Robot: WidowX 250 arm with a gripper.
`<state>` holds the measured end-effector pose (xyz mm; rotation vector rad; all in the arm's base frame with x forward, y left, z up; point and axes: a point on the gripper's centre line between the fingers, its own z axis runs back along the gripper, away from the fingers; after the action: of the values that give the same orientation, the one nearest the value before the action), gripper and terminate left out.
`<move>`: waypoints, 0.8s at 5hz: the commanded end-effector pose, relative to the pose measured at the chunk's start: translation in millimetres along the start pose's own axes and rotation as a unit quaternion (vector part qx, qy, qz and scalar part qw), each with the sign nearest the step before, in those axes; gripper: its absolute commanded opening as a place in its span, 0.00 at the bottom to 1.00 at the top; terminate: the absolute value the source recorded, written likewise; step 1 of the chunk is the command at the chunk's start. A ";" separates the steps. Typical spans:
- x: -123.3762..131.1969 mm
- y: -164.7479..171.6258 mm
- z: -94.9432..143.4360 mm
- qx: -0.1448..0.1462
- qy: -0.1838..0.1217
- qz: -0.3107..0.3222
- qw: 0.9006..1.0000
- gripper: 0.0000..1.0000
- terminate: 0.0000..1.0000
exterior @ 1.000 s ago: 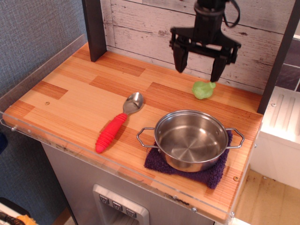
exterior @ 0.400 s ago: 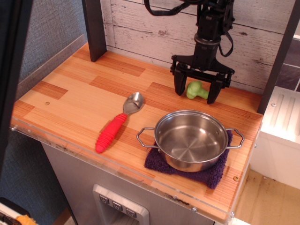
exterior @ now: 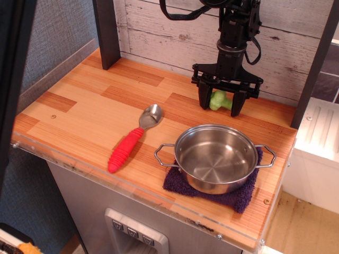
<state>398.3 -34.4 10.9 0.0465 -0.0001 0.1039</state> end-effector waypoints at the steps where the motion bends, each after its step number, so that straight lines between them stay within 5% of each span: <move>1: -15.3 62.1 72.4 0.001 -0.081 0.050 0.995 0.00 0.00; 3: -33.6 156.7 38.1 0.060 -0.015 0.135 0.989 0.00 0.00; 4: -49.7 198.7 17.1 0.045 0.005 0.173 0.984 0.00 0.00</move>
<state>328.5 158.6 22.4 0.1235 0.0469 0.4562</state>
